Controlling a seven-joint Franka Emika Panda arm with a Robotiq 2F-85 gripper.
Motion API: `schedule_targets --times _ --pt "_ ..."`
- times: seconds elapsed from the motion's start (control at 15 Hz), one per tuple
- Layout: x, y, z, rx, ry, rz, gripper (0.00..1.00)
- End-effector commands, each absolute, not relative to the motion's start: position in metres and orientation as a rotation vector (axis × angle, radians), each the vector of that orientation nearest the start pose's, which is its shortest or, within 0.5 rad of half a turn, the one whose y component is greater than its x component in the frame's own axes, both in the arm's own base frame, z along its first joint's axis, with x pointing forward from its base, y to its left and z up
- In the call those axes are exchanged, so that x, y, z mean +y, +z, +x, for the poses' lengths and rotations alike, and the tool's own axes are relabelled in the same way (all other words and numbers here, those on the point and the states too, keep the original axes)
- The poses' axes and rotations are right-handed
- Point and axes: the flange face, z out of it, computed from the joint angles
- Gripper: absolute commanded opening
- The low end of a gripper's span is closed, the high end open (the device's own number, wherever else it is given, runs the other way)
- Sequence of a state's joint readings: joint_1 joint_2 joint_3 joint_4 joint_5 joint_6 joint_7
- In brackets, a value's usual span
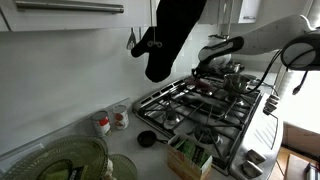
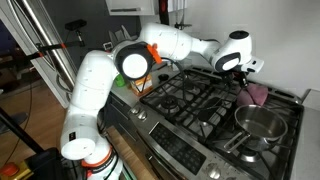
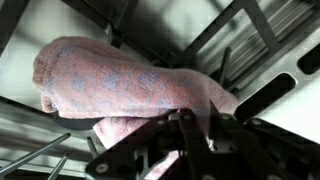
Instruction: Slide the pot from the rear right stove plate onto the front right stove plate, pick up the pink towel and use it to wipe the rear right stove plate before putting it down on the middle stove plate
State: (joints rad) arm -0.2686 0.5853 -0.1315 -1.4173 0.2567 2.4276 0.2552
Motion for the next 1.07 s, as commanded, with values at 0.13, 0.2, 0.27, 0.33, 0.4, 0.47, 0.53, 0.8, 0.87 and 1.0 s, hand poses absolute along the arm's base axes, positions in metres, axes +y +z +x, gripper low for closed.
schedule_targets --times 0.13,0.2,0.27,0.33,0.4,0.47,0.53,0.8,0.87,1.0 --pt "-0.28 0.446 0.684 1.092 -0.569 -2.616 0.04" --pt "-0.286 0.443 0.684 1.108 -0.57 -2.635 0.04" --pt "-0.291 0.44 0.684 1.123 -0.587 -2.661 0.04" --pt "-0.299 0.433 0.687 1.17 -0.653 -2.694 0.04" --pt "-0.307 0.429 0.69 1.169 -0.759 -2.74 0.04" --pt "-0.317 0.425 0.692 1.17 -0.842 -2.756 0.04" --pt "-0.325 0.42 0.694 1.159 -0.926 -2.777 0.04" --pt "-0.347 0.405 0.7 1.18 -1.273 -2.791 0.04" --pt "-0.351 0.4 0.7 1.178 -1.362 -2.785 0.04" --pt "-0.357 0.395 0.701 1.19 -1.536 -2.755 0.04"
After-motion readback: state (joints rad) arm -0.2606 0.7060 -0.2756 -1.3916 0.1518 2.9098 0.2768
